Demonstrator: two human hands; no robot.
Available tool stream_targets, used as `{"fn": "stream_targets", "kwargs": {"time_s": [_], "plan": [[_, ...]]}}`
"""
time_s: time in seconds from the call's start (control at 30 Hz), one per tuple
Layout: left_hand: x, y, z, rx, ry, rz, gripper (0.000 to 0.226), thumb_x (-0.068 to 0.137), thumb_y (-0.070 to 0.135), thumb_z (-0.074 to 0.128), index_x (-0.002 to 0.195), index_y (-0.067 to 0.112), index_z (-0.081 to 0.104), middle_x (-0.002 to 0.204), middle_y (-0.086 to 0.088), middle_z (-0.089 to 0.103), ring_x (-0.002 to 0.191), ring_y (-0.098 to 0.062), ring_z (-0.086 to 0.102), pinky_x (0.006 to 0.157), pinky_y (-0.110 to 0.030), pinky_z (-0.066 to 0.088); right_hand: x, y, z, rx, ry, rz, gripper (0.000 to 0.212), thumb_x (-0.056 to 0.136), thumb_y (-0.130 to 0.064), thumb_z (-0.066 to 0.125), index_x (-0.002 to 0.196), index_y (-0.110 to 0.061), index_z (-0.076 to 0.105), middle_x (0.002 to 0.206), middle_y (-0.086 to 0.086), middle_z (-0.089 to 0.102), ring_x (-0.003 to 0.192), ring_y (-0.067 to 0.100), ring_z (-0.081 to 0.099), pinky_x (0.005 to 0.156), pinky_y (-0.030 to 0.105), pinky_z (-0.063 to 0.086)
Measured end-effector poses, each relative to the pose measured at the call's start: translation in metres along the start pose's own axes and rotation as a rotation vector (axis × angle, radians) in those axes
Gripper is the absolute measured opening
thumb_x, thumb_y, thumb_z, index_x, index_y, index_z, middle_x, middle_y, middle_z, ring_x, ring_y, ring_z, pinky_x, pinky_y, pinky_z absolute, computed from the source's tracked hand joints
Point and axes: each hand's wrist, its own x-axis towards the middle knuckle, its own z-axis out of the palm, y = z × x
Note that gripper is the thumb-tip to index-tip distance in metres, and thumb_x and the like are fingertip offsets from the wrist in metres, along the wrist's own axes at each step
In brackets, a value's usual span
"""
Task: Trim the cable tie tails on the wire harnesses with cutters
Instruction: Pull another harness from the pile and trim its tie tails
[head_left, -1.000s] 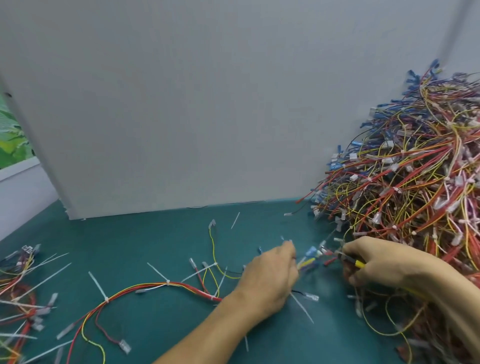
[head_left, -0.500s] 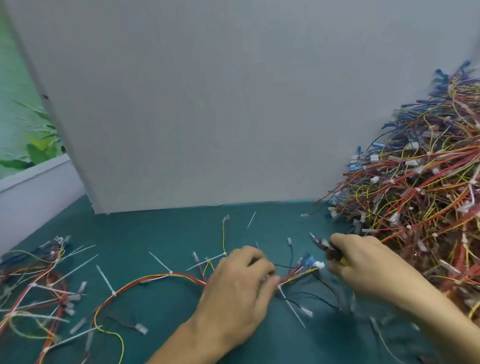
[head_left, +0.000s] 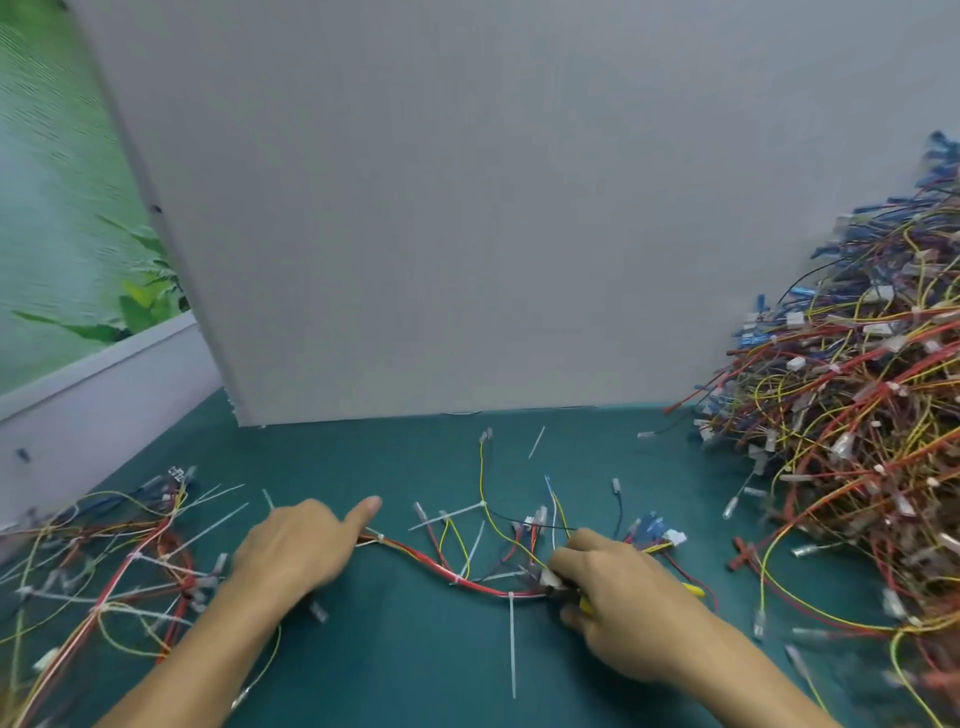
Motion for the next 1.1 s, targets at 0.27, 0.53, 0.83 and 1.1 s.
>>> {"fn": "stream_targets", "kwargs": {"time_s": [0.27,0.53,0.83,1.1], "plan": [[0.005,0.029,0.003,-0.533,0.138,0.091,0.038,0.092,0.058,0.044,0.086,0.023,0.058,0.086,0.006,0.063,0.094,-0.023,0.058,0.075,-0.034,0.042,-0.019,0.017,-0.023,0.013,-0.214,-0.100,0.022,0.083,-0.031,0.062,0.076,-0.026,0.042,0.095,-0.013,0.042,0.086,0.011,0.044,0.079,0.029,0.038],[-0.011,0.067,0.021,-0.749,0.055,0.271,0.042,0.065,0.004,0.083,0.095,0.019,0.058,0.098,-0.006,0.056,0.082,-0.014,0.062,0.073,-0.021,0.047,-0.030,0.008,-0.032,-0.011,-0.300,-0.034,0.016,0.082,-0.032,0.061,0.085,-0.019,0.053,0.100,-0.008,0.049,0.097,0.016,0.050,0.080,0.034,0.042],[-0.027,0.037,0.020,-0.493,0.120,0.342,0.020,0.076,0.011,0.067,0.083,0.024,0.054,0.093,0.001,0.053,0.079,-0.010,0.056,0.074,-0.023,0.044,-0.035,-0.002,-0.056,-0.103,-0.333,0.201,0.026,0.081,-0.044,0.068,0.088,-0.022,0.055,0.093,0.000,0.054,0.085,0.022,0.052,0.054,0.022,0.033],[-0.019,0.042,0.014,-0.306,0.028,-0.040,0.083,0.084,0.077,0.011,0.093,0.020,0.069,0.106,-0.005,0.066,0.107,-0.027,0.055,0.094,-0.045,0.032,0.011,-0.050,-0.062,-0.048,0.113,0.237,0.023,0.084,-0.038,0.057,0.077,-0.021,0.043,0.081,0.000,0.049,0.079,0.029,0.051,0.060,0.032,0.036]]}}
